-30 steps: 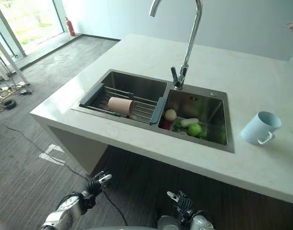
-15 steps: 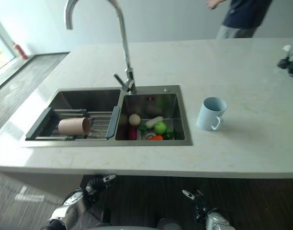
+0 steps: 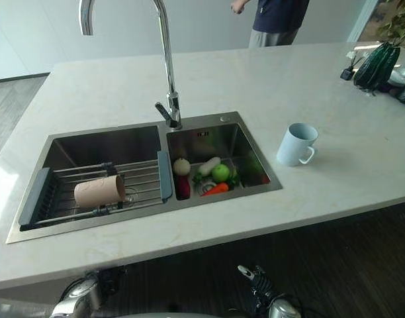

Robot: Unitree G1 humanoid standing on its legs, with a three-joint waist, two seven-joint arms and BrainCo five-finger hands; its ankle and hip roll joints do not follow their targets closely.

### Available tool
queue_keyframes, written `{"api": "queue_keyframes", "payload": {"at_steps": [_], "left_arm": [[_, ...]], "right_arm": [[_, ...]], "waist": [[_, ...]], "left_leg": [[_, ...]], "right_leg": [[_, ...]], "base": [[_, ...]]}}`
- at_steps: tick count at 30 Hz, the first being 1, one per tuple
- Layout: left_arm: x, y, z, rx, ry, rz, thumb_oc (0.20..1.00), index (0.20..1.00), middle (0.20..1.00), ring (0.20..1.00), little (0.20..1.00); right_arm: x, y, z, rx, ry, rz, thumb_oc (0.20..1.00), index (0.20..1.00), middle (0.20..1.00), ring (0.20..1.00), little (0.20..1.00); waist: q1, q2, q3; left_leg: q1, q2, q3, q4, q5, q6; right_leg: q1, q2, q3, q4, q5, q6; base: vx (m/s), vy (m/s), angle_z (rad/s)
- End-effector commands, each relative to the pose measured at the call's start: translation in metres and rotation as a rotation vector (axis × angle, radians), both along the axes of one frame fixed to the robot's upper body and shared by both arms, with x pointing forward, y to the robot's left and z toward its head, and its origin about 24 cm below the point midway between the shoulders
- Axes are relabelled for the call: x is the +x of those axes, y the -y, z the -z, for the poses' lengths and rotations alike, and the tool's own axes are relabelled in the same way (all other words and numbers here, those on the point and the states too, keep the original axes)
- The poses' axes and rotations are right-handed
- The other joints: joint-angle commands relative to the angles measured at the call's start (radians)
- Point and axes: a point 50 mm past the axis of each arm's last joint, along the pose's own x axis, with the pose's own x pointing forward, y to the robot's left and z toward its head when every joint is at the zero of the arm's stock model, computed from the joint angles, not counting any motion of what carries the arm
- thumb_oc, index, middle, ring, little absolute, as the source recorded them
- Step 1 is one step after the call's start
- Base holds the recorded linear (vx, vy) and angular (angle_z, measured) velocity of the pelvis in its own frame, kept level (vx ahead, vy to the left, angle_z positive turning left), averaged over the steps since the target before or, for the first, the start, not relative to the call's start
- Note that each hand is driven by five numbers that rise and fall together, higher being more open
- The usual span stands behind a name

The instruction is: Place the dishes in the dishwasher.

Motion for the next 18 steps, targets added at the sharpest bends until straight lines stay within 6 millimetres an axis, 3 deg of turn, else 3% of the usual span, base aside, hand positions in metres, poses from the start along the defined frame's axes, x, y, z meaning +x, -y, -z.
{"api": "queue_keyframes", "payload": {"at_steps": [1, 4, 6, 8, 9, 10, 11, 14, 15, 18], "left_arm": [[0.011, -0.002, -0.006, 0.049, 0.051, 0.063, 1.000, 1.000, 1.000, 1.000, 1.000], [-0.012, -0.008, 0.012, 0.029, -0.076, -0.025, 1.000, 1.000, 1.000, 1.000, 1.000], [-0.061, -0.012, 0.039, -0.130, -0.360, -0.254, 1.000, 1.000, 1.000, 1.000, 1.000], [-0.101, -0.018, 0.050, -0.219, -0.532, -0.427, 1.000, 1.000, 1.000, 1.000, 1.000], [-0.111, -0.026, 0.050, -0.233, -0.575, -0.527, 1.000, 1.000, 1.000, 1.000, 1.000], [-0.115, -0.057, 0.045, -0.047, -0.575, -0.542, 1.000, 1.000, 1.000, 1.000, 1.000], [-0.109, -0.064, 0.041, -0.045, -0.546, -0.598, 1.000, 1.000, 1.000, 1.000, 1.000], [-0.093, -0.117, 0.014, 0.070, -0.420, -0.868, 1.000, 1.000, 1.000, 1.000, 1.000], [-0.094, -0.165, -0.016, 0.262, -0.304, -1.016, 1.000, 1.000, 1.000, 1.000, 1.000], [-0.068, -0.223, -0.090, 0.515, 0.088, -1.158, 1.000, 1.000, 1.000, 1.000, 1.000]], "right_arm": [[0.025, 0.008, -0.017, -0.015, 0.128, -0.019, 1.000, 1.000, 1.000, 1.000, 1.000], [0.024, 0.009, -0.015, -0.015, 0.119, -0.015, 1.000, 1.000, 1.000, 1.000, 1.000], [0.023, 0.012, -0.013, -0.021, 0.101, -0.016, 1.000, 1.000, 1.000, 1.000, 1.000], [0.024, 0.015, -0.011, -0.021, 0.097, -0.015, 1.000, 1.000, 1.000, 1.000, 1.000], [0.025, 0.017, -0.011, -0.026, 0.099, -0.017, 1.000, 1.000, 1.000, 1.000, 1.000], [0.028, 0.019, -0.015, -0.046, 0.098, -0.021, 1.000, 1.000, 1.000, 1.000, 1.000], [0.028, 0.022, -0.016, -0.058, 0.095, -0.021, 1.000, 1.000, 1.000, 1.000, 1.000], [0.025, 0.031, -0.019, -0.088, 0.094, -0.006, 1.000, 1.000, 1.000, 1.000, 1.000], [0.026, 0.032, -0.022, -0.098, 0.104, -0.001, 1.000, 1.000, 1.000, 1.000, 1.000], [0.024, 0.025, -0.024, -0.099, 0.097, -0.006, 1.000, 1.000, 1.000, 1.000, 1.000]], "waist": [[0.009, -0.006, -0.009], [0.018, -0.013, -0.019], [0.034, -0.012, -0.024], [0.046, -0.007, -0.029], [0.049, 0.000, -0.032], [0.054, 0.015, -0.034], [0.057, 0.023, -0.033], [0.073, 0.048, -0.033], [0.084, 0.053, -0.031], [0.094, 0.056, -0.035]], "left_leg": [[-0.009, 0.028, 0.044, 0.008, -0.002, -0.031], [0.003, 0.021, 0.037, 0.004, -0.010, -0.032], [0.011, 0.018, 0.034, 0.004, -0.019, -0.036], [0.014, 0.016, 0.022, 0.004, -0.025, -0.039], [0.013, 0.015, 0.016, 0.004, -0.026, -0.041], [0.012, 0.014, 0.007, 0.004, -0.022, -0.045], [0.010, 0.013, 0.001, 0.004, -0.019, -0.046], [0.003, 0.006, -0.018, 0.004, -0.012, -0.054], [-0.002, 0.006, -0.034, 0.004, -0.005, -0.057], [-0.004, 0.006, -0.040, 0.004, -0.001, -0.056]], "right_leg": [[-0.066, -0.010, 0.023, 0.086, -0.003, 0.021], [-0.041, -0.010, 0.017, 0.060, -0.002, 0.022], [-0.020, -0.021, -0.010, 0.005, 0.021, 0.028], [-0.007, -0.026, -0.023, -0.028, 0.036, 0.032], [-0.005, -0.028, -0.026, -0.032, 0.035, 0.033], [-0.001, -0.031, -0.031, -0.033, 0.033, 0.033], [0.000, -0.032, -0.034, -0.034, 0.032, 0.032], [0.006, -0.043, -0.047, -0.037, 0.036, 0.036], [0.008, -0.049, -0.055, -0.035, 0.036, 0.038], [0.010, -0.051, -0.061, -0.036, 0.036, 0.039]], "base": [[0.09, 0.004, 0.16], [0.07, 0.025, 0.14], [0.03, 0.059, 0.02], [0.01, 0.027, 0.14], [0.01, 0.049, 0.25], [-0.01, 0.063, 0.38], [-0.03, 0.088, 0.50], [-0.05, 0.055, 0.45], [-0.04, 0.024, 0.13], [-0.03, 0.008, 0.22]]}}
